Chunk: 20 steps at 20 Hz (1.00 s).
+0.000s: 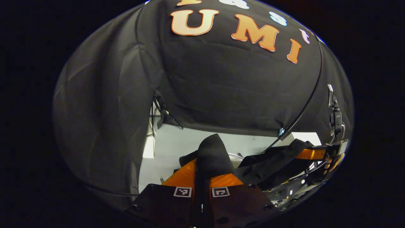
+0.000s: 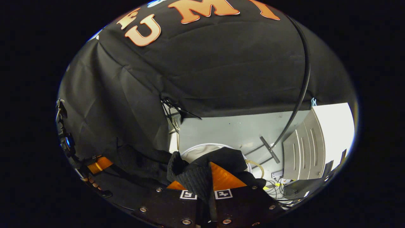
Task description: Grasp the clothes on the hanger with both hands and then place them into the laundry hamper below.
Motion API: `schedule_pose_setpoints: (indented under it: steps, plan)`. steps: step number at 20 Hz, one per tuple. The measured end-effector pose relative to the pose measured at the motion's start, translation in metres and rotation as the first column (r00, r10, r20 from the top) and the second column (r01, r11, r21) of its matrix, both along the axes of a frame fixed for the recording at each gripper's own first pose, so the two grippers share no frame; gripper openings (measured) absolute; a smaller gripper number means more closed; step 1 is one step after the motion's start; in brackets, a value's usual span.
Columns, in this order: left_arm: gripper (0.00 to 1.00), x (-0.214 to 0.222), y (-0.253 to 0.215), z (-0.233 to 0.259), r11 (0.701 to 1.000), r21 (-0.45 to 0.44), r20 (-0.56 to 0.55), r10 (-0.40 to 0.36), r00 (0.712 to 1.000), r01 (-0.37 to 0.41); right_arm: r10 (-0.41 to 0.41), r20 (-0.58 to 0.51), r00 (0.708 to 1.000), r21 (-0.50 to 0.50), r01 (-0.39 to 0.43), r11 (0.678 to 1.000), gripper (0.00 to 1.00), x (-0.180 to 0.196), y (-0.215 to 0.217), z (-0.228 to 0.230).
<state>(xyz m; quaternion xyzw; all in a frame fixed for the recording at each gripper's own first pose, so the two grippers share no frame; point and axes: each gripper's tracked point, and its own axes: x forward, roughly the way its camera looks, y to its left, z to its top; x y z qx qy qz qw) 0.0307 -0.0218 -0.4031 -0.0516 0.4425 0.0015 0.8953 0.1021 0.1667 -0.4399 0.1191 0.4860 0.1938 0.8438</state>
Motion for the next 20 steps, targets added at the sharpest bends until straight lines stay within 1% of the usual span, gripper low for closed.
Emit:
schedule_pose_setpoints:
  steps: [3, 6, 8, 10, 11, 12, 13, 14, 16, 17, 18, 20]
  plan:
    - [0.09, -0.006, -0.003, -0.014, 1.000, 0.006, -0.069, -0.007, 0.998, 0.007, -0.023, -0.046, 0.999, -0.079, 0.019, 0.997, 0.14, -0.011, -0.005, -0.022]
    - [0.09, -0.013, -0.007, -0.019, 1.000, -0.006, -0.135, -0.008, 0.991, 0.007, -0.052, -0.087, 0.995, -0.155, 0.038, 0.987, 0.14, -0.023, -0.010, -0.042]
    - [0.09, -0.019, -0.013, -0.020, 1.000, -0.021, -0.181, -0.014, 0.983, 0.010, -0.060, -0.110, 0.992, -0.189, 0.039, 0.981, 0.16, -0.032, -0.012, -0.050]
    - [0.09, -0.022, -0.016, -0.024, 1.000, -0.017, -0.220, -0.018, 0.975, 0.014, -0.067, -0.122, 0.990, -0.190, 0.043, 0.981, 0.17, -0.039, -0.004, -0.053]
    - [0.09, -0.025, -0.020, -0.030, 1.000, -0.017, -0.236, -0.022, 0.971, 0.019, -0.073, -0.124, 0.990, -0.183, 0.050, 0.982, 0.10, -0.039, 0.000, -0.051]
    - [0.11, -0.027, -0.022, -0.032, 1.000, -0.015, -0.248, -0.027, 0.968, 0.024, -0.078, -0.124, 0.989, -0.182, 0.054, 0.982, 0.11, -0.040, -0.001, -0.050]
    - [0.13, -0.030, -0.026, -0.036, 0.999, -0.022, -0.258, -0.037, 0.965, 0.033, -0.083, -0.122, 0.989, -0.191, 0.058, 0.980, 0.01, -0.038, -0.003, -0.050]
    - [0.15, -0.032, -0.025, -0.036, 0.999, -0.022, -0.268, -0.044, 0.962, 0.040, -0.085, -0.122, 0.989, -0.202, 0.059, 0.978, 0.12, -0.041, -0.006, -0.051]
    - [0.16, -0.037, -0.022, -0.041, 0.998, -0.026, -0.284, -0.055, 0.957, 0.050, -0.098, -0.113, 0.989, -0.203, 0.073, 0.976, 0.12, -0.039, -0.005, -0.049]
    - [0.12, -0.038, -0.023, -0.046, 0.998, -0.025, -0.289, -0.055, 0.956, 0.049, -0.104, -0.112, 0.988, -0.202, 0.080, 0.976, 0.12, -0.037, -0.004, -0.049]
    - [0.17, -0.038, -0.026, -0.047, 0.998, -0.034, -0.291, -0.058, 0.955, 0.050, -0.111, -0.110, 0.988, -0.202, 0.087, 0.975, 0.12, -0.039, -0.005, -0.044]
    - [0.54, -0.035, -0.026, -0.044, 0.997, -0.041, -0.289, -0.068, 0.955, 0.059, -0.127, -0.109, 0.986, -0.209, 0.102, 0.973, 0.13, -0.038, -0.009, -0.042]
